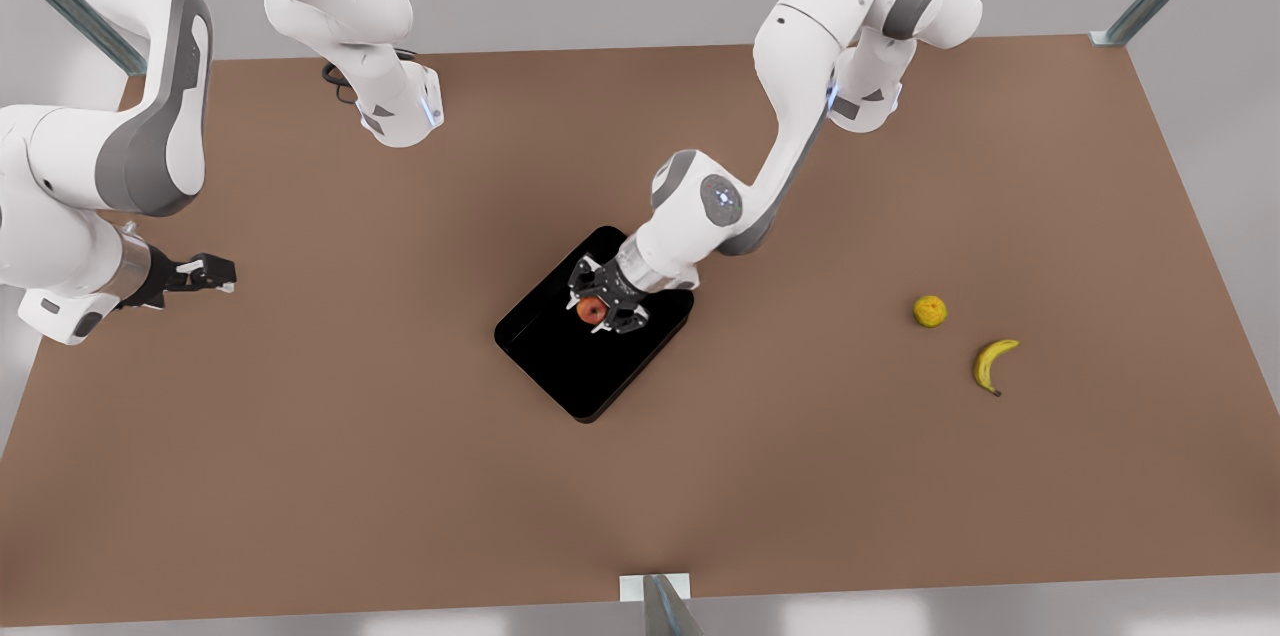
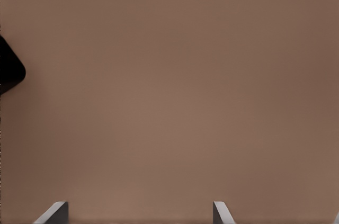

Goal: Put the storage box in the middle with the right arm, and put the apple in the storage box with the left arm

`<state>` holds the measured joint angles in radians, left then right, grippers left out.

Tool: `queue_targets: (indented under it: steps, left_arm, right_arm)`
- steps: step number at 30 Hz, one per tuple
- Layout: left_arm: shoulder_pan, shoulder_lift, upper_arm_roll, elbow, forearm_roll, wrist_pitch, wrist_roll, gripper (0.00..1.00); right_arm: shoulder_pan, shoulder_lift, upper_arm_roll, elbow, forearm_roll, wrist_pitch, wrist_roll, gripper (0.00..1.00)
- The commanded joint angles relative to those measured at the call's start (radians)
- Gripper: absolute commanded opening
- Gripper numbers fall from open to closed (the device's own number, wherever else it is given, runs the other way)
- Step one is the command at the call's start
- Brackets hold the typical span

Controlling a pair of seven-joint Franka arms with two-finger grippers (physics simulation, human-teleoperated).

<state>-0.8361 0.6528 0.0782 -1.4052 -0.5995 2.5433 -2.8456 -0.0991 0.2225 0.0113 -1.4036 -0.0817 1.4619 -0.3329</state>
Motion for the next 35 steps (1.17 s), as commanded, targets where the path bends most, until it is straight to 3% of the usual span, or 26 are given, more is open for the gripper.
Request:
queue_targets:
  steps: [1,6,9,12,14,16,18,19,20,21,23,24,25,26,28,32,34,35]
  left_arm:
    - [0.0,0.001,0.0,0.0,0.13,0.0,0.0,1.0]
    - [0.0,-0.01,0.003,0.0,0.156,-0.017,-0.009,1.0]
    - [0.044,-0.116,0.023,-0.003,0.374,-0.115,0.032,1.0]
    - [0.178,-0.262,0.021,-0.072,0.342,-0.366,0.61,1.0]
    - [0.383,-0.34,0.023,-0.092,0.29,-0.63,1.172,1.0]
    - [0.526,-0.42,0.069,-0.1,0.302,-0.768,1.708,1.0]
    - [0.644,-0.531,0.075,-0.127,0.343,-0.773,2.08,1.0]
    - [0.689,-0.561,0.069,-0.107,0.383,-0.876,2.394,1.0]
    - [0.747,-0.593,-0.023,-0.104,0.461,-0.887,2.473,1.0]
    - [0.759,-0.624,-0.058,-0.106,0.464,-0.908,2.444,1.0]
    - [0.752,-0.598,-0.077,-0.08,0.569,-0.954,2.785,1.0]
    - [0.755,-0.486,-0.074,0.049,0.573,-1.15,2.832,1.0]
    - [0.759,-0.42,-0.08,0.146,0.575,-1.209,2.83,1.0]
    - [0.784,-0.465,-0.133,0.121,0.601,-1.192,2.835,1.0]
    - [0.802,-0.668,-0.149,-0.279,0.601,-0.884,2.82,1.0]
    - [0.802,-0.664,-0.149,-0.278,0.6,-0.902,2.82,1.0]
    - [0.802,-0.545,-0.147,-0.103,0.592,-1.068,2.806,1.0]
    - [0.802,-0.547,-0.147,-0.106,0.592,-1.065,2.806,1.0]
  right_arm:
    - [-0.001,0.0,0.001,0.0,0.0,0.0,0.0,1.0]
    - [-0.001,0.017,-0.001,0.015,-0.001,-0.002,-0.003,1.0]
    - [-0.002,0.021,-0.001,0.015,-0.001,-0.003,-0.003,1.0]
    - [-0.001,0.02,-0.001,0.015,-0.001,-0.003,-0.003,1.0]
    - [-0.001,0.02,-0.001,0.015,-0.001,-0.005,-0.003,1.0]
    - [-0.001,0.02,-0.002,0.014,-0.001,-0.005,-0.003,1.0]
    - [0.001,0.02,-0.002,0.012,-0.001,-0.003,-0.002,1.0]
    - [0.002,0.02,-0.004,0.012,-0.001,-0.003,-0.003,1.0]
    - [0.002,0.02,-0.004,0.011,-0.001,-0.003,-0.002,1.0]
    - [0.002,0.02,-0.004,0.011,-0.001,-0.003,-0.002,1.0]
    - [0.002,0.021,-0.004,0.009,-0.001,-0.003,-0.002,1.0]
    - [0.002,0.021,-0.004,0.009,-0.001,-0.003,-0.003,1.0]
    - [0.002,0.021,-0.004,0.009,-0.001,-0.003,-0.003,1.0]
    - [0.002,0.021,-0.004,0.009,-0.001,-0.003,-0.003,1.0]
    - [0.002,0.02,-0.004,0.009,-0.001,-0.003,-0.003,1.0]
    - [0.002,0.021,-0.004,0.009,-0.001,-0.003,-0.003,1.0]
    - [0.002,0.021,-0.004,0.009,-0.001,-0.003,-0.003,1.0]
    - [0.002,0.021,-0.004,0.009,-0.001,-0.003,-0.003,1.0]
